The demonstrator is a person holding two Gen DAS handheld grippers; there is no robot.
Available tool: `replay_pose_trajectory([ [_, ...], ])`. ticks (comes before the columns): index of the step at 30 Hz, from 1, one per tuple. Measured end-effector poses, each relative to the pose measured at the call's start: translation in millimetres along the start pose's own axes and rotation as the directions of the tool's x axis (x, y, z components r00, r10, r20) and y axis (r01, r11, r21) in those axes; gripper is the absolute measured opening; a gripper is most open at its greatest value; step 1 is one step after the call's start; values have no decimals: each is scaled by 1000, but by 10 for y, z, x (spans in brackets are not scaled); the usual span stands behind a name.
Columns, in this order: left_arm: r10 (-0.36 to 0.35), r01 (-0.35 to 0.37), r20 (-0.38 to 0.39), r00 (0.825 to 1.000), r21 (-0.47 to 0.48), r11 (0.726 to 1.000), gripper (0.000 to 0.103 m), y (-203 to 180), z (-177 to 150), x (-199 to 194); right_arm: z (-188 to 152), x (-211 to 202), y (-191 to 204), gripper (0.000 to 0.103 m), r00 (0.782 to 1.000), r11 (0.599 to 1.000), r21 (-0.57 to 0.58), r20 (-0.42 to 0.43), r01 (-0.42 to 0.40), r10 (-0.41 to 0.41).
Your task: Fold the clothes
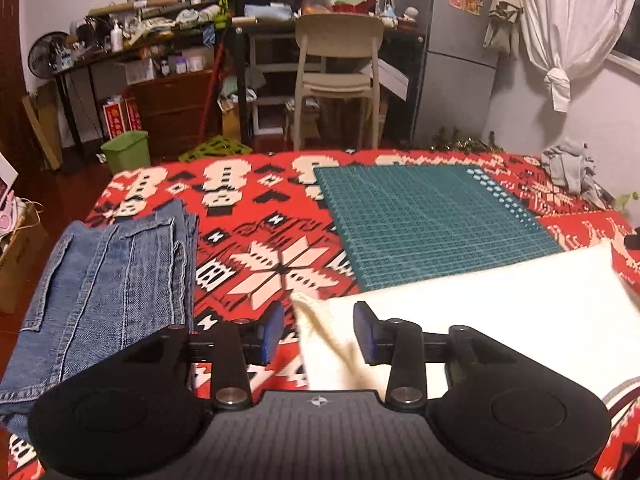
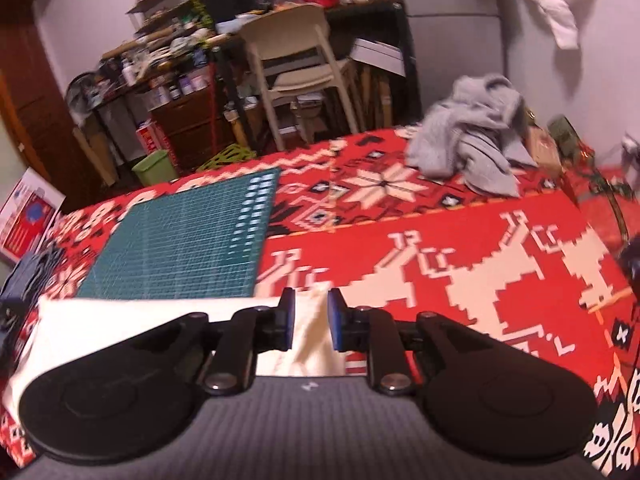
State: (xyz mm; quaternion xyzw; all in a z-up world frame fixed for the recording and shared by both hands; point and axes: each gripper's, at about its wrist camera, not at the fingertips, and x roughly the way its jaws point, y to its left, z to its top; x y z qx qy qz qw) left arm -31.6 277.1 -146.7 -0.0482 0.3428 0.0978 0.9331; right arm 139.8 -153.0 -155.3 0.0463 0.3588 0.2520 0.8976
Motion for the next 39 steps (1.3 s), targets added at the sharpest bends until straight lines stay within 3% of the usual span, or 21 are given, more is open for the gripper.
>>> replay_pose_trajectory([
  [6,-30,30,11,1000,-37,999,59,-497,41,-118,-83,-139,495,32,1000,998,-60,9,-1,2],
  [8,-41,42,16,999,-27,999,62,-729,20,-112,-146,-165,720,50,1000,993,-118,26,8,-5],
  [9,-41,41,14,999,-19,999,63,-832,0,-83,-186,-168,811,53,1000,991,-135,31,3,1],
  [11,-4,3,-5,1000,-29,1000,69,-1009,-66,-7,-271,-157,951,72,999,990,-144,38,-6,12],
  [13,30,-30,-29,999,-11,999,69,-1144,-150,87,-364,-127,1053,77,999,990,-139,46,6,0],
  [16,79,-79,-60,995,17,997,70,-1314,-268,218,-552,-47,1248,84,995,969,-231,70,91,-77],
  [19,102,-101,-56,993,27,995,86,-1350,-342,283,-735,65,1374,91,992,954,-273,60,127,-115],
  [21,102,-101,-55,993,26,995,101,-1335,-392,303,-832,121,1381,93,992,954,-275,41,122,-115],
  [23,77,-76,-55,996,11,997,103,-1279,-450,300,-927,174,1386,102,993,954,-277,22,118,-116],
  [26,29,-29,-46,999,9,1000,103,-1198,-494,276,-1012,187,1409,102,992,953,-275,41,124,-118],
  [29,29,-28,-71,997,24,999,103,-1214,-470,282,-1012,186,1422,102,991,954,-269,31,132,-128],
  [39,39,-34,-158,987,33,999,103,-1264,-340,361,-817,252,1453,102,982,955,-275,-115,113,-150],
])
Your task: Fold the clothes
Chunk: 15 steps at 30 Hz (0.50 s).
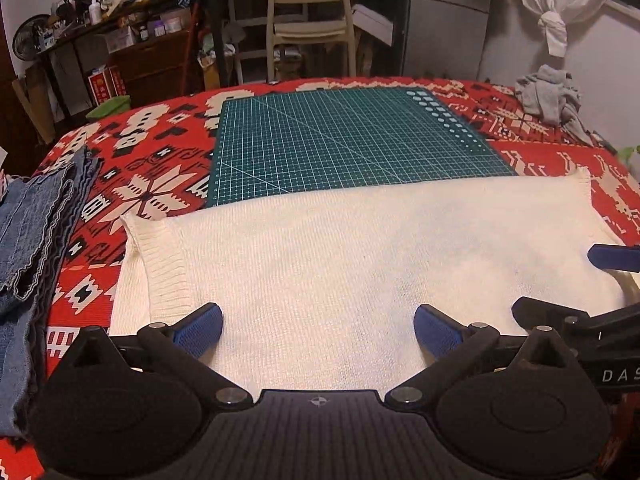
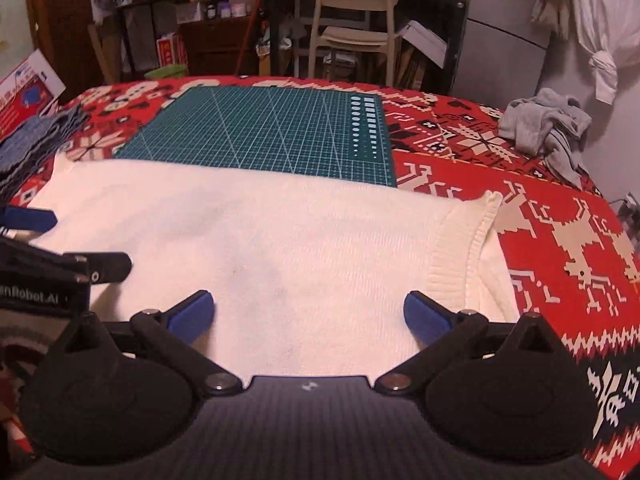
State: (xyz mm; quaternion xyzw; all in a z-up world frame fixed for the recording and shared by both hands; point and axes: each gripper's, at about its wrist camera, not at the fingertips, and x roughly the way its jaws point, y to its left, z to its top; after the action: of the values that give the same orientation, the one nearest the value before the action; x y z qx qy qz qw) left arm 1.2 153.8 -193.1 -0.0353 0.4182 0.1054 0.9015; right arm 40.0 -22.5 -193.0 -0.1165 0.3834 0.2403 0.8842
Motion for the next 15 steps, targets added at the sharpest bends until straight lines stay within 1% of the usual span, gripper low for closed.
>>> replay_pose_trajectory([
  [6,-21,21,-14,1000,19,1000,103,32,14,-1,88,43,-28,102,998,1000,-7,-52,-17,17],
  [8,-22,21,6,1000,9,1000,103,36,-10,-8,117,55,-28,102,998,1000,-11,-68,-18,18],
  [12,-10,10,50,999,-9,1000,103,22,-75,-22,133,62,-29,102,997,1000,-10,-71,-22,21],
  [15,-10,11,-4,1000,5,1000,103,16,31,16,143,66,-31,102,997,1000,-9,-72,-24,23],
])
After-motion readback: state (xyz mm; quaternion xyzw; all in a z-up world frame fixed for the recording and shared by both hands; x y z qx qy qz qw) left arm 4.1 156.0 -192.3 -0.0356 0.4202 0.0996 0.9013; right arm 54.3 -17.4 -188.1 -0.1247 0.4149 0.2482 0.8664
